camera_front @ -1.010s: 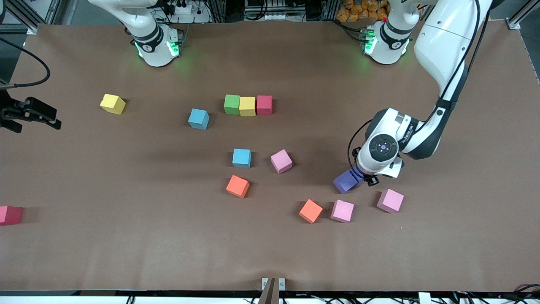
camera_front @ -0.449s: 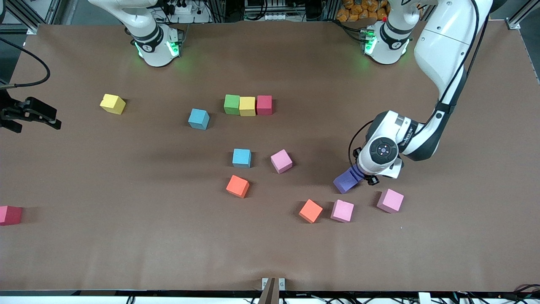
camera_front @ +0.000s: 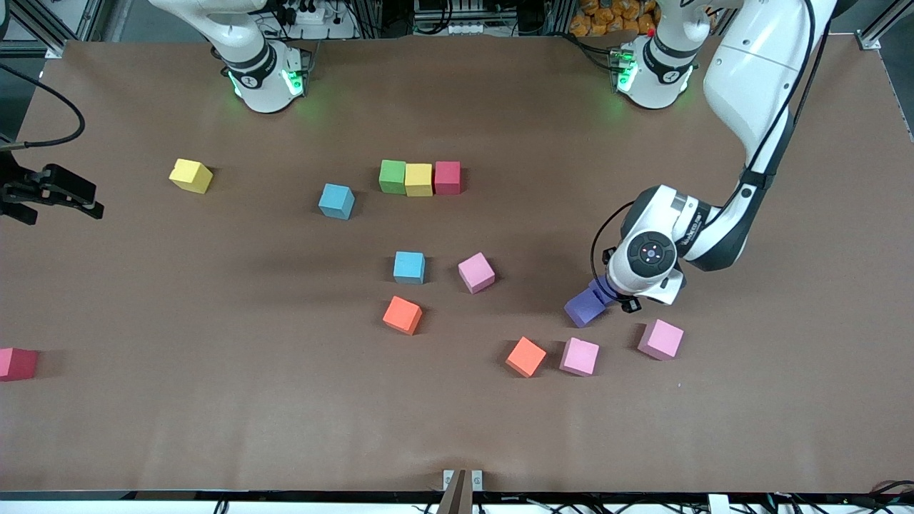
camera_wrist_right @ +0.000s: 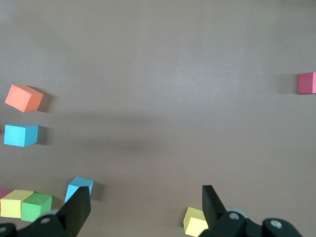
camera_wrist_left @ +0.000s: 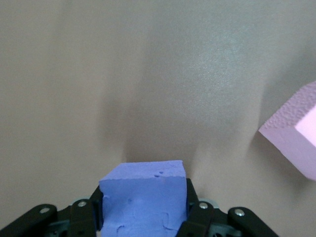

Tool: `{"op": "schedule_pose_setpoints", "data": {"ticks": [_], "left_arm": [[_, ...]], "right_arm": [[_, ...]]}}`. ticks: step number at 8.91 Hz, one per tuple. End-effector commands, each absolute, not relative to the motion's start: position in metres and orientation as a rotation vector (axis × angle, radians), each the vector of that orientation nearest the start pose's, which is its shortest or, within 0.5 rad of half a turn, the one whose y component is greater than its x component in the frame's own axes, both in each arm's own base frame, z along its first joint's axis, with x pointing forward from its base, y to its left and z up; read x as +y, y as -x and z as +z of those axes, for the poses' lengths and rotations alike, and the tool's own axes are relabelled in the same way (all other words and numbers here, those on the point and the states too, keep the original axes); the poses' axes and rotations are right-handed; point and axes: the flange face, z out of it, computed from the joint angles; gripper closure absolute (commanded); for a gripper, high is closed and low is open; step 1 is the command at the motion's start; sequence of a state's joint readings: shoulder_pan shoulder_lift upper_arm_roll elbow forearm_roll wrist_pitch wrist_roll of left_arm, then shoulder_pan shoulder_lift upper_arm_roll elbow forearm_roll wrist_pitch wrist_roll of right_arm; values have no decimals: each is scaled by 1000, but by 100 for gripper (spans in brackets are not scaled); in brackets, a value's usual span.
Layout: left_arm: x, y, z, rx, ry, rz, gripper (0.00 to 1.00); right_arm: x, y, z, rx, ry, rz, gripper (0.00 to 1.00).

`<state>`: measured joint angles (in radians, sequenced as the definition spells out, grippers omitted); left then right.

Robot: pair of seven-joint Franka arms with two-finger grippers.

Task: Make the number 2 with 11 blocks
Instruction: 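Lift and carry the purple cube toward the green cube with the left gripper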

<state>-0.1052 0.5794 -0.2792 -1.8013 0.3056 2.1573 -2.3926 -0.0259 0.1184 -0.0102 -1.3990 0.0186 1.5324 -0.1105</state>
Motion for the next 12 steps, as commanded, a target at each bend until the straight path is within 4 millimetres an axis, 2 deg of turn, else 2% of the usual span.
{"op": "schedule_pose_setpoints", "data": {"ticks": [1,2,4,6,7,8,10,12], "left_arm": [[-228,-583,262,2587,-2157,89,100],[-241,-577,274,2519,-2229,85,100],[-285,-563,289,2289,-2416,56,100],[-343,-550,315,2017,-2543,34,100],[-376,-541,321,1879,-2606,23,100],[-409,-526,319,1751,-2675,11,100],[-459,-491,305,1413,-2841,26,100],[-485,-469,294,965,-3016,42,100]], "right_arm": [[-21,-585,641,-122,3116,-36,0],[-21,-585,640,-122,3116,-34,0],[-21,-585,641,-122,3118,-36,0],[-21,-585,640,-122,3118,-34,0],[-20,-585,641,-124,3122,-36,0],[-20,-585,641,-126,3122,-36,0],[-21,-585,641,-124,3124,-36,0],[-21,-585,641,-124,3124,-36,0]]}}
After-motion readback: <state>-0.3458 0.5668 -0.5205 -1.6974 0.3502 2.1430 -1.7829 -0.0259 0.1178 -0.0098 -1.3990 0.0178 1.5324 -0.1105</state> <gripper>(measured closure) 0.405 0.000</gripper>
